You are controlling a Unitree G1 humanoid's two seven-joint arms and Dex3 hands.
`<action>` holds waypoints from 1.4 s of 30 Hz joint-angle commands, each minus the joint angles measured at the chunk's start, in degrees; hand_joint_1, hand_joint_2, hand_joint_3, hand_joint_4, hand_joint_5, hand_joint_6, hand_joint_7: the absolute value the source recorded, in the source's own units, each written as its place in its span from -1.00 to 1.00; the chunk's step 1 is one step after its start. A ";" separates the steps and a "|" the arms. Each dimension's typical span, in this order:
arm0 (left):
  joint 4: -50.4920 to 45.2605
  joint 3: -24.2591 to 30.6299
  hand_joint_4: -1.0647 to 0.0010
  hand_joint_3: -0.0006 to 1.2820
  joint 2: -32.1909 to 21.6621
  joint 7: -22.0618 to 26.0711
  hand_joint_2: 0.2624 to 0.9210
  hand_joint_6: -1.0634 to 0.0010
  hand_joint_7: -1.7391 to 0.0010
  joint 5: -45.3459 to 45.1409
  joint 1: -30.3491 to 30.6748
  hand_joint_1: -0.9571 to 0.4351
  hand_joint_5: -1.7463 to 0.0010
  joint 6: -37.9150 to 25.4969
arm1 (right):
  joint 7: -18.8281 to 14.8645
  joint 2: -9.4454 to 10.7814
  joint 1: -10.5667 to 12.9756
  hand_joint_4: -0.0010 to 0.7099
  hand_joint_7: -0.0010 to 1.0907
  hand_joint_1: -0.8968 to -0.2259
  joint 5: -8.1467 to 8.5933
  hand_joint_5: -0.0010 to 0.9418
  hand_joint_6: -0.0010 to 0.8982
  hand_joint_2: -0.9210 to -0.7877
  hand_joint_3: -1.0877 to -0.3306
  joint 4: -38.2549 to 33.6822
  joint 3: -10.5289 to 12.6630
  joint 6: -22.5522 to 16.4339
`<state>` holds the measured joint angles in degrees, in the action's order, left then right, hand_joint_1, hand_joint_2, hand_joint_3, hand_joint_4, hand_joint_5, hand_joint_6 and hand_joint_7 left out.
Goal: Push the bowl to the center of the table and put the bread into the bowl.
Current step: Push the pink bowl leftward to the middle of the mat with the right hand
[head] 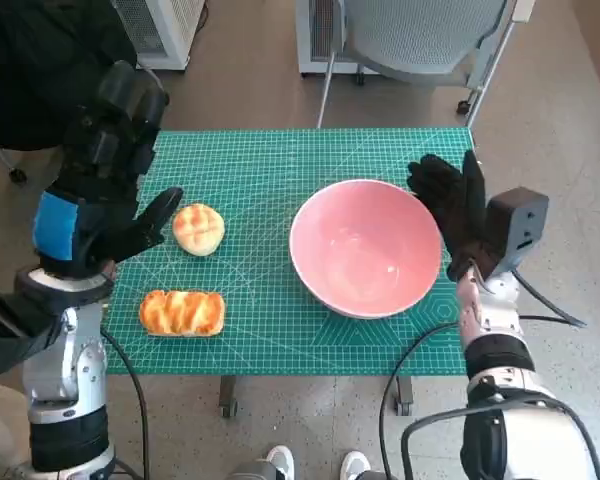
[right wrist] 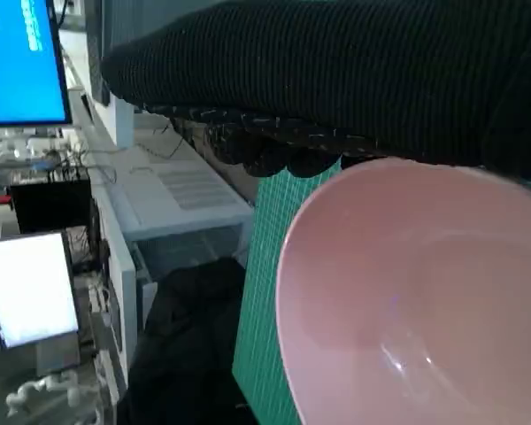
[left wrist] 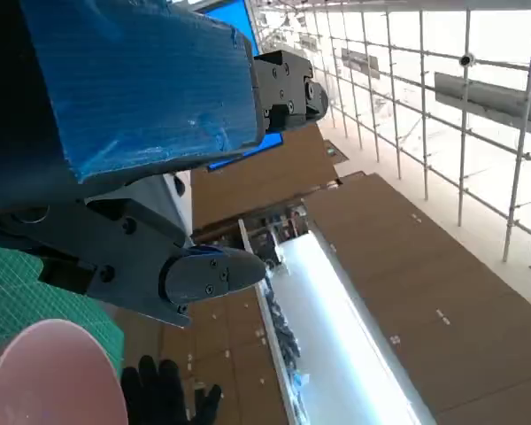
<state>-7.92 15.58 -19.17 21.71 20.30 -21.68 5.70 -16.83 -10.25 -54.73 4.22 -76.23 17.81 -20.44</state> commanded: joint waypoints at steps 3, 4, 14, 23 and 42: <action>-1.87 0.63 0.84 -0.46 -0.91 -0.43 1.00 1.00 0.70 -0.23 1.39 -0.08 0.98 0.02 | -0.69 1.13 -0.36 -0.44 -0.99 -0.12 -0.37 -1.00 -0.42 -1.00 -0.40 -0.80 -0.24 1.83; -1.97 0.65 0.84 -0.46 -0.93 -0.49 1.00 1.00 0.70 -0.30 1.50 -0.08 0.98 0.07 | -0.72 1.20 -0.44 -0.44 -0.99 -0.11 -0.36 -1.00 -0.42 -1.00 -0.40 -0.80 -0.25 1.93; -2.31 1.11 0.83 -0.48 -1.08 -1.15 1.00 1.00 0.69 -0.78 2.49 -0.10 0.98 0.81 | -0.61 2.26 -1.15 -0.49 -1.00 -0.05 -0.98 -1.00 -0.43 -1.00 -0.46 -0.67 -1.27 2.01; -2.94 1.45 0.83 -0.49 -0.95 -1.62 1.00 1.00 0.68 -0.59 3.30 -0.11 0.98 0.68 | -0.52 2.81 -1.61 -0.50 -1.00 -0.04 -1.35 -1.00 -0.45 -1.00 -0.47 -0.68 -2.53 2.03; -3.14 1.77 0.83 -0.50 -0.77 -2.16 1.00 1.00 0.71 -0.26 4.60 -0.12 0.99 0.80 | -1.30 2.24 -2.15 -0.44 -0.99 -0.01 -1.70 -0.98 -0.44 -1.00 -0.45 -0.53 -3.25 1.81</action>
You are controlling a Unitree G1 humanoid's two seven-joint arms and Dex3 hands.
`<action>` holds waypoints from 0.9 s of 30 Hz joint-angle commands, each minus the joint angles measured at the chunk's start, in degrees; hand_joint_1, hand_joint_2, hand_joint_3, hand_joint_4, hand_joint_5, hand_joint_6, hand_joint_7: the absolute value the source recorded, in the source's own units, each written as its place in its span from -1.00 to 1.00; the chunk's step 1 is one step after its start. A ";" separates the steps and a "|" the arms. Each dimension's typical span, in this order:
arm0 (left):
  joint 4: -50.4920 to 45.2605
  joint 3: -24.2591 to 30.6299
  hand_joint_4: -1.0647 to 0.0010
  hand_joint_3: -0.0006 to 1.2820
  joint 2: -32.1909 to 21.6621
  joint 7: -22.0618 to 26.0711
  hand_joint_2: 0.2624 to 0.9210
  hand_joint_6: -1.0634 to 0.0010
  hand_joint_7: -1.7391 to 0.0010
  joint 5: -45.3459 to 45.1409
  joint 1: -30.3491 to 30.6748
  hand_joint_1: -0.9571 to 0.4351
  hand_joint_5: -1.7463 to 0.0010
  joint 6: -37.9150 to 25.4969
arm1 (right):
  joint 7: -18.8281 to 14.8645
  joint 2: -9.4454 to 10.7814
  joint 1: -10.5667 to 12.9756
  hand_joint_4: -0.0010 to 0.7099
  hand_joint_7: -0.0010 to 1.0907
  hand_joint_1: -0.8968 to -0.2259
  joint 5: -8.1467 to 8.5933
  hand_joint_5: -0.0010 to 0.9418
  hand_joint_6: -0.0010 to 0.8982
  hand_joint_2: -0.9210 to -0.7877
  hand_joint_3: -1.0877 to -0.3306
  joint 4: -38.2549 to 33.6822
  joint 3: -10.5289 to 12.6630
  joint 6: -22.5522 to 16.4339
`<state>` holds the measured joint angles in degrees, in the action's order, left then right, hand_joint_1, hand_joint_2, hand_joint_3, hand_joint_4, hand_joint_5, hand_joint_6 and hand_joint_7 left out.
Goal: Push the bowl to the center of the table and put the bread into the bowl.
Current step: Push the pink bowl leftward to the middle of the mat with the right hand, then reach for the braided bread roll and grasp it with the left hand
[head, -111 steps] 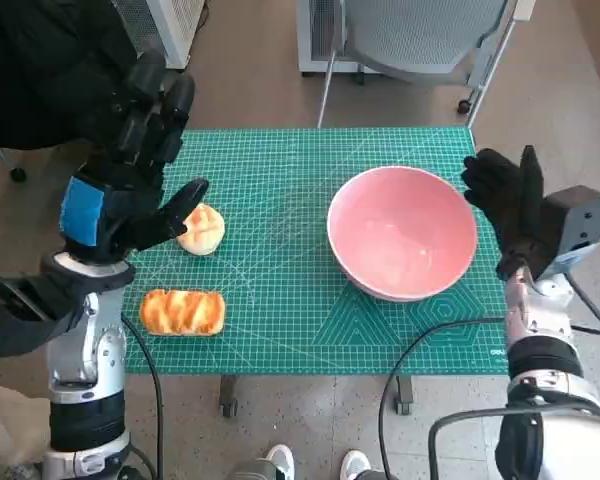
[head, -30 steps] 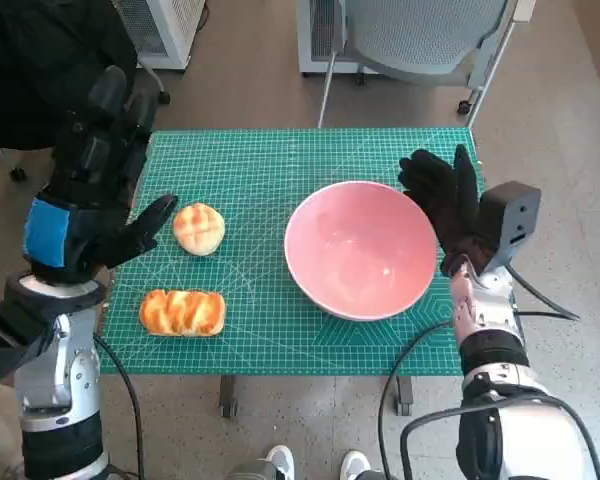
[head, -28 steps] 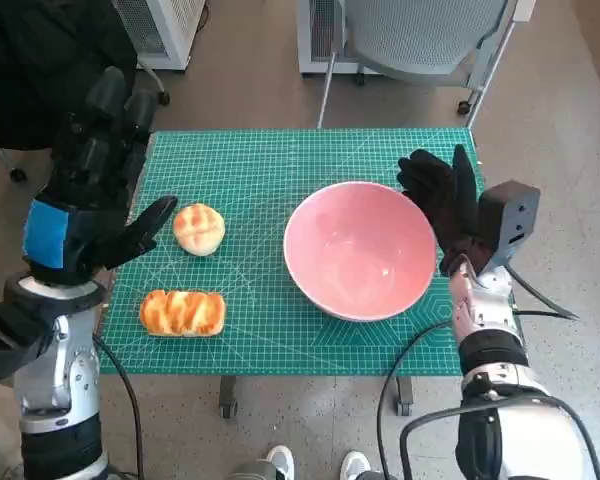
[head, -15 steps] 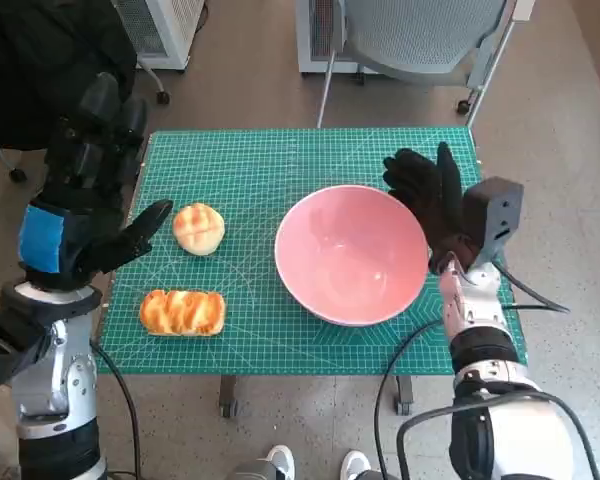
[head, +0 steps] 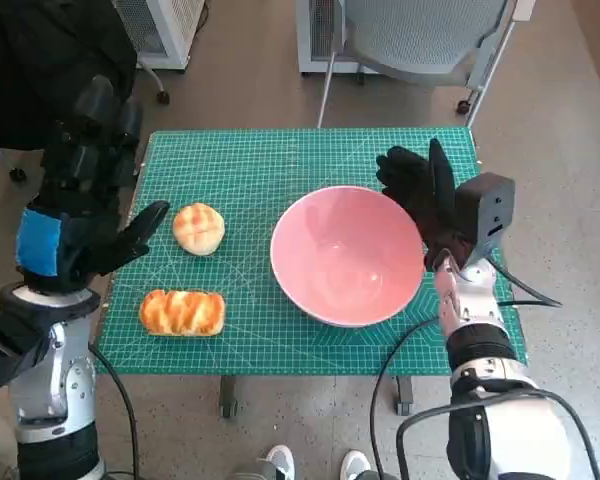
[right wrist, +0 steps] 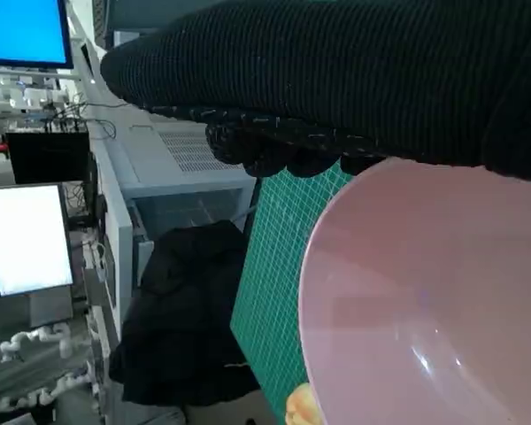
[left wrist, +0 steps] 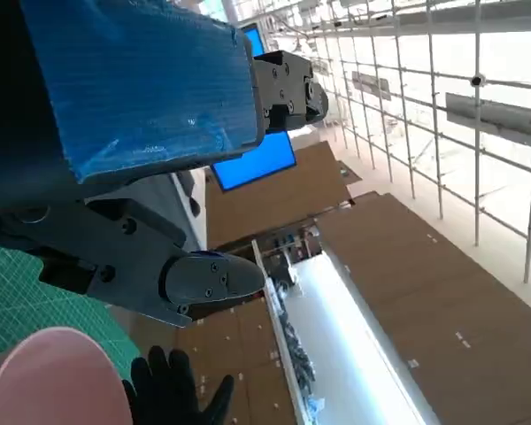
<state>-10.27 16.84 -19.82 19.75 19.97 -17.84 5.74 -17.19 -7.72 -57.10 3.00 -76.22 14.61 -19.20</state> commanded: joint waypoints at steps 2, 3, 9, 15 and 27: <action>-0.92 0.58 0.83 -0.50 -0.12 -0.20 1.00 1.00 0.71 0.16 0.97 -0.12 0.99 0.75 | -1.19 -0.46 0.20 -0.44 -1.00 -0.01 -0.40 -0.98 -0.45 -1.00 -0.44 -0.47 0.03 0.38; -0.97 0.59 0.83 -0.50 -0.13 -0.21 1.00 1.00 0.71 0.19 1.04 -0.12 0.99 0.75 | -1.25 -0.49 0.20 -0.44 -1.00 -0.01 -0.38 -0.98 -0.45 -1.00 -0.44 -0.45 0.06 0.34; -1.29 1.28 0.83 -0.51 -0.42 0.04 1.00 1.00 0.71 0.69 1.97 -0.12 0.99 0.79 | -3.14 -2.00 -0.50 -0.43 -1.00 -0.05 0.28 -0.99 -0.46 -1.00 -0.39 0.16 0.70 -2.03; -1.60 1.89 0.83 -0.51 -0.53 0.38 1.00 1.00 0.71 0.89 2.82 -0.15 0.99 1.06 | -6.17 -3.11 -0.92 -0.45 -1.00 -0.18 1.79 -1.00 -0.45 -1.00 -0.32 0.78 2.09 -5.49; -2.31 2.33 0.81 -0.52 -0.74 1.04 1.00 1.00 0.65 -0.02 4.77 -0.19 0.99 3.14 | -18.44 -3.30 -1.72 -0.45 -0.99 -0.36 8.85 -0.99 -0.42 -1.00 -0.08 5.87 5.72 -19.24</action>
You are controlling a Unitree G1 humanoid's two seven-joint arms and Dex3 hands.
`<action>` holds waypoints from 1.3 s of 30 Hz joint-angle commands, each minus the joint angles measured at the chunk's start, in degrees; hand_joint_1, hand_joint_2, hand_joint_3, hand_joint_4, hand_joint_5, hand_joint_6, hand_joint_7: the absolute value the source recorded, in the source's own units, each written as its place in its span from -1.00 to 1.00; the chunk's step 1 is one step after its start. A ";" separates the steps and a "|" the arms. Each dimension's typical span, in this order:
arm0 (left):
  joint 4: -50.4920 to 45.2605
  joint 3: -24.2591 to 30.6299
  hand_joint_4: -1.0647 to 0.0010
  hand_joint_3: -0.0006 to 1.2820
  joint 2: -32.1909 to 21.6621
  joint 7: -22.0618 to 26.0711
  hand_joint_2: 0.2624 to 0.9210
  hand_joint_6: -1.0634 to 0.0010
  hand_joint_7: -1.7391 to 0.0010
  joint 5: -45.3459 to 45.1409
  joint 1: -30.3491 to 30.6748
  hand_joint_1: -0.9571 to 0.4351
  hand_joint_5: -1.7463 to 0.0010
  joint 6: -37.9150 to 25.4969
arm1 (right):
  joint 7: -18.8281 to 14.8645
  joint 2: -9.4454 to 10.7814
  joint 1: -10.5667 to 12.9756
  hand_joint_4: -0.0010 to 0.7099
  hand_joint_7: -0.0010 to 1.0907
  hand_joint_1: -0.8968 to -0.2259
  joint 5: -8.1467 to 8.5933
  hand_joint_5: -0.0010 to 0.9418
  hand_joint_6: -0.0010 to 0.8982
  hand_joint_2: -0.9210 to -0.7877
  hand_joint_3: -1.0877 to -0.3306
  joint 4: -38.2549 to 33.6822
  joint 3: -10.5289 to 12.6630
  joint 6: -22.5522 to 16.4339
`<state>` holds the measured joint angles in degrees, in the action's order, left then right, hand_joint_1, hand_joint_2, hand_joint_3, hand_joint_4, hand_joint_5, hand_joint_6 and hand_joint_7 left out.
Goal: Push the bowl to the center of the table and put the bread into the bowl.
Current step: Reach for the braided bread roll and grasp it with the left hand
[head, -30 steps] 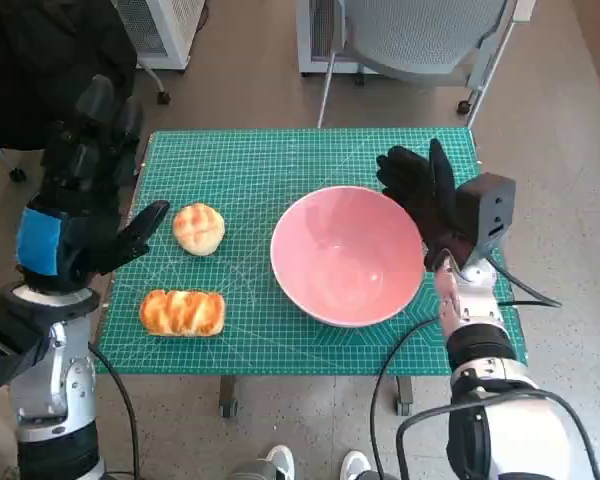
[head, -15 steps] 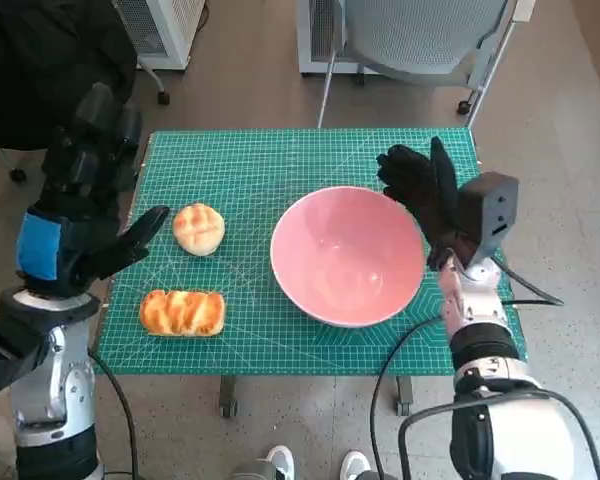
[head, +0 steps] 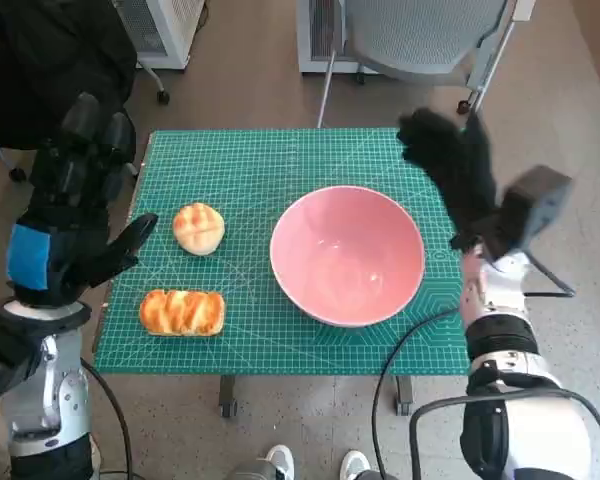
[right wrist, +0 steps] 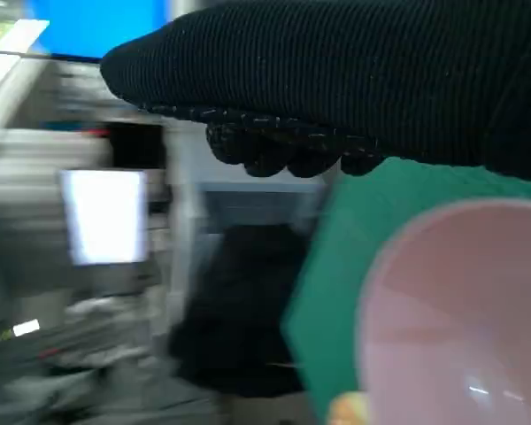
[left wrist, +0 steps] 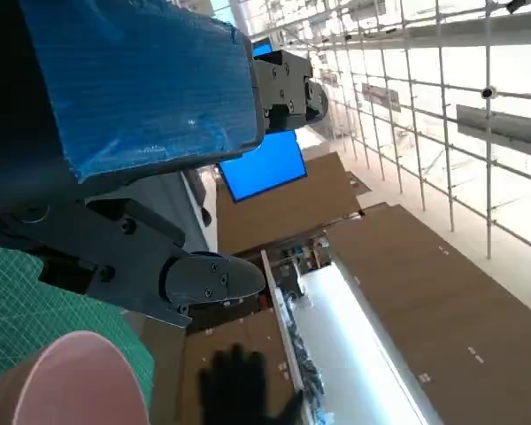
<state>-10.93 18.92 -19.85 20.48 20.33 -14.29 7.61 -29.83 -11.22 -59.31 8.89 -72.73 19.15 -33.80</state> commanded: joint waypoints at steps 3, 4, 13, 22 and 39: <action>-2.24 0.22 0.81 -0.52 -0.90 0.36 1.00 1.00 0.65 -0.84 1.79 -0.19 0.99 1.63 | -9.52 0.51 0.68 -0.44 -0.98 -0.34 5.06 -0.99 -0.42 -1.00 -0.11 3.89 1.75 -7.06; -2.52 0.18 0.81 -0.52 -1.04 0.33 1.00 1.00 0.64 -1.23 2.07 -0.20 0.99 1.82 | -11.01 0.67 0.76 -0.44 -0.98 -0.33 5.93 -0.99 -0.42 -1.00 -0.12 4.51 1.95 -7.82; -11.18 1.14 0.81 -0.58 -11.56 1.29 1.00 1.00 0.66 -17.53 8.24 -0.28 0.99 -2.60 | -23.01 1.77 1.20 -0.48 -0.99 -0.31 13.88 -1.00 -0.43 -1.00 -0.19 9.40 3.25 -10.80; -30.78 0.20 0.97 -0.97 -25.36 10.82 0.41 0.90 0.74 -33.43 16.36 0.00 1.00 -31.49 | -26.90 1.37 1.93 -0.51 -0.99 -0.31 16.31 -1.00 -0.43 -1.00 -0.20 11.99 3.13 -11.34; -40.54 -16.42 0.86 -0.99 -30.91 16.04 0.30 0.48 0.95 -46.97 12.37 0.49 0.99 -55.47 | -24.81 1.13 1.49 -0.52 -0.99 -0.32 15.01 -0.99 -0.44 -1.00 -0.17 10.64 2.13 -10.91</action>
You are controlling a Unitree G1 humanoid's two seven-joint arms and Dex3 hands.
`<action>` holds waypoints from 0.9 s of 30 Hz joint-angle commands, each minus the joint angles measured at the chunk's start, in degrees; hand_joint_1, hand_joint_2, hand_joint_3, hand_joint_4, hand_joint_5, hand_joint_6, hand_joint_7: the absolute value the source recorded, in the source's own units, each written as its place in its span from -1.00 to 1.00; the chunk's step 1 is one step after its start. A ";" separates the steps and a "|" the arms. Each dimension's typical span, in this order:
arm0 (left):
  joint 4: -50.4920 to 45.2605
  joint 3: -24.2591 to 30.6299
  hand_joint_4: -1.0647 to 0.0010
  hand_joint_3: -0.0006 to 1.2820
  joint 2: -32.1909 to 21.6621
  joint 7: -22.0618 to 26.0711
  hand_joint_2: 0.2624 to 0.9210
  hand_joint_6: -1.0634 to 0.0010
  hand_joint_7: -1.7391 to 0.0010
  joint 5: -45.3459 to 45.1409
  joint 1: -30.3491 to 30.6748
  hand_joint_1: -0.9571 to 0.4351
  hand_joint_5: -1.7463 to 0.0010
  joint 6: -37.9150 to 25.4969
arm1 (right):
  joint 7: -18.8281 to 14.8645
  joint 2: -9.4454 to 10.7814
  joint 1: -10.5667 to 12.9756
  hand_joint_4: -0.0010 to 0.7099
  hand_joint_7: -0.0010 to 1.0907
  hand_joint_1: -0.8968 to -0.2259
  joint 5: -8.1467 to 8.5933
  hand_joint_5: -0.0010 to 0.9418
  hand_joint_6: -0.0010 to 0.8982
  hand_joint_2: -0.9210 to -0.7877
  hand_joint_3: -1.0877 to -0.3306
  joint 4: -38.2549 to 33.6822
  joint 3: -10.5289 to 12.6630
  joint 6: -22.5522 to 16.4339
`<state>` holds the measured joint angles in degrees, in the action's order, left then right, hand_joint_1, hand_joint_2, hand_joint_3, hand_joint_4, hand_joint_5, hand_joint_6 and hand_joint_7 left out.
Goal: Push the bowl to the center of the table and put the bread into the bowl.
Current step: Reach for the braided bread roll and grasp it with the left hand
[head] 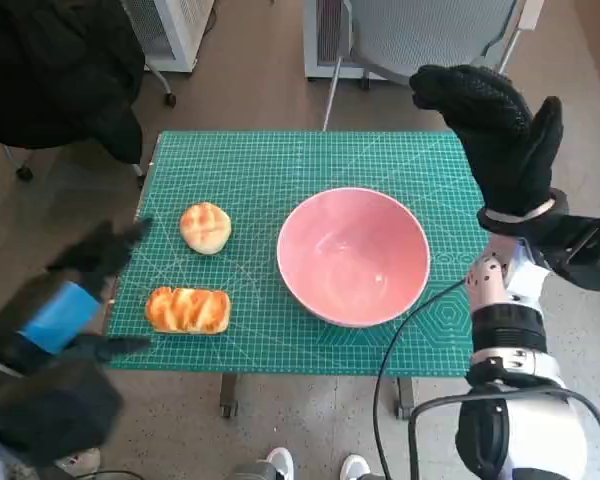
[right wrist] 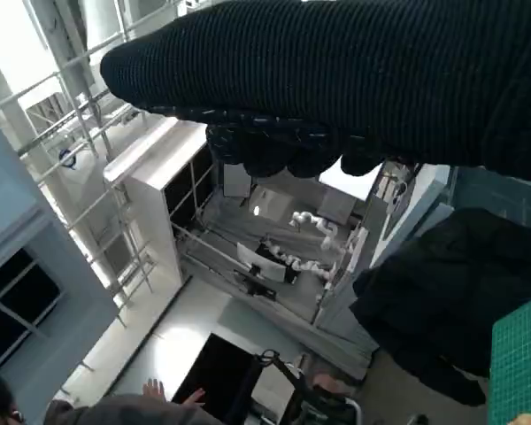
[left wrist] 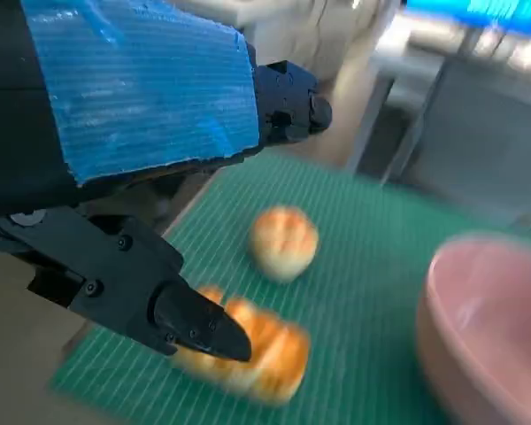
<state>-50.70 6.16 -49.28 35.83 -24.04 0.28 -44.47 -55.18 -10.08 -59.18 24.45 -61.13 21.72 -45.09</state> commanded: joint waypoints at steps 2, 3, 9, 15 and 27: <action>-0.38 -5.33 0.84 -0.99 -1.71 1.05 0.30 0.45 0.96 -3.23 -3.06 0.49 0.99 -4.43 | 0.53 0.02 1.34 -0.52 -0.99 -0.31 -0.52 -0.99 -0.43 -1.00 -0.17 -0.91 -0.57 0.42; -0.18 -6.01 0.82 -0.99 -1.79 1.23 0.31 0.43 0.96 -3.43 -3.45 0.49 0.99 -4.88 | 0.51 0.04 1.33 -0.52 -0.99 -0.31 -0.49 -0.99 -0.43 -1.00 -0.16 -0.89 -0.63 0.42; 1.26 -9.44 0.78 -0.99 -2.70 2.75 0.32 0.40 0.98 -4.00 -5.27 0.48 0.99 -6.77 | 0.09 -0.05 1.20 -0.51 -0.99 -0.29 -0.19 -0.99 -0.43 -1.00 -0.16 -0.97 -0.73 0.64; 1.80 -11.49 0.73 -0.99 -3.79 3.59 0.32 0.38 0.98 -4.40 -6.21 0.48 0.98 -7.66 | -0.24 -0.27 1.39 -0.50 -0.99 -0.29 -0.06 -0.99 -0.43 -1.00 -0.16 -0.92 -0.74 0.57; 4.58 -15.63 0.63 -0.99 -2.93 2.47 0.33 0.31 0.98 -6.78 -7.38 0.45 0.98 -8.24 | -0.64 -0.50 1.39 -0.50 -0.99 -0.29 0.11 -0.99 -0.43 -1.00 -0.16 -1.40 -0.61 1.05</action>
<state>-46.80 -8.29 -52.38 38.71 -29.47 -6.58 -52.33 -55.23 -10.25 -59.18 24.54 -61.73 21.18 -44.79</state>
